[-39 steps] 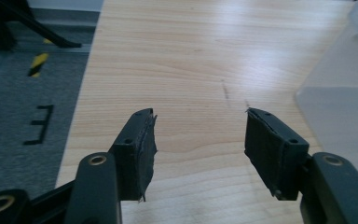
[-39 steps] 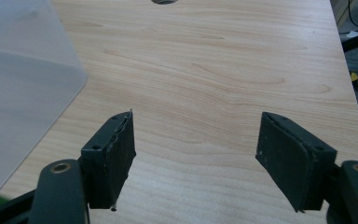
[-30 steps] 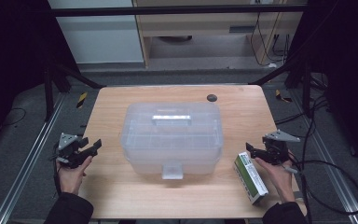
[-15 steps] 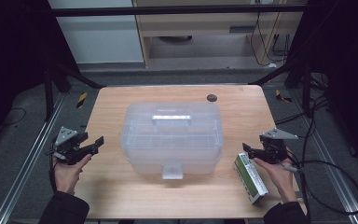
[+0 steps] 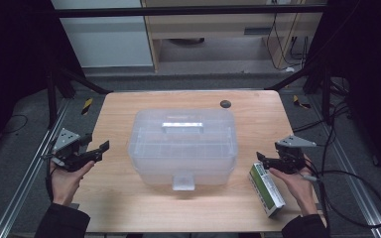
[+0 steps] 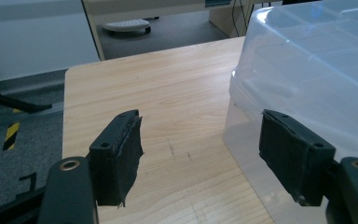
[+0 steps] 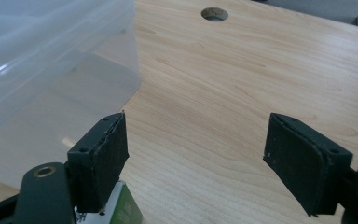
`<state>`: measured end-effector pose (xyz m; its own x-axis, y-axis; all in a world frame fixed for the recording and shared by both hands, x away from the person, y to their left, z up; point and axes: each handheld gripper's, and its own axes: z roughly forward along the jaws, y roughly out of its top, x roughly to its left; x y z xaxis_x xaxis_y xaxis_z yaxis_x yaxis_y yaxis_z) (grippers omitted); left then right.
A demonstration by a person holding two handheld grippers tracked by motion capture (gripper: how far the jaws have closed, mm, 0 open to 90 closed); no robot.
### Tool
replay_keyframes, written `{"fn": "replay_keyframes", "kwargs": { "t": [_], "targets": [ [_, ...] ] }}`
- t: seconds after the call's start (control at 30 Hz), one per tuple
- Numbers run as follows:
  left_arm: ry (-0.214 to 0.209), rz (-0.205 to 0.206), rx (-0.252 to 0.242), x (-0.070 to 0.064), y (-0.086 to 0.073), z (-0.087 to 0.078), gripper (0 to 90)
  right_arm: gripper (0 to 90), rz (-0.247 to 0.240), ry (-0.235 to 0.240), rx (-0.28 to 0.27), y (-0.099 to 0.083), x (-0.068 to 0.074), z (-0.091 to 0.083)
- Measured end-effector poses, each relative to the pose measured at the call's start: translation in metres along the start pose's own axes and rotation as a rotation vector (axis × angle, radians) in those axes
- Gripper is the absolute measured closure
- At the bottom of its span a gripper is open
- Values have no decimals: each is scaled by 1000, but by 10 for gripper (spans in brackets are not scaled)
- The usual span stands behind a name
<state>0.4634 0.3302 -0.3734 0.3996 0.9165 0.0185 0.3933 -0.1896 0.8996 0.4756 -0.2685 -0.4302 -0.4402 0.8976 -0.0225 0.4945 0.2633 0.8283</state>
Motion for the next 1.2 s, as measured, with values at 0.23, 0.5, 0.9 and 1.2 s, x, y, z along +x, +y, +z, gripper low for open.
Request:
{"fn": "replay_keyframes", "kwargs": {
  "t": [0.23,0.5,0.9,1.2],
  "targets": [
    [-57,46,-16,-9,16,-7,301,225,-17,7,-19,5,2,-5],
    [-116,120,-36,-23,35,-11,308,232,-28,14,-23,9,4,-8],
    [-134,144,-57,-34,56,-1,309,234,-32,20,-10,9,4,-7],
    [-159,189,-57,-46,79,12,312,234,-33,20,-6,9,3,-8]
  ]
}}
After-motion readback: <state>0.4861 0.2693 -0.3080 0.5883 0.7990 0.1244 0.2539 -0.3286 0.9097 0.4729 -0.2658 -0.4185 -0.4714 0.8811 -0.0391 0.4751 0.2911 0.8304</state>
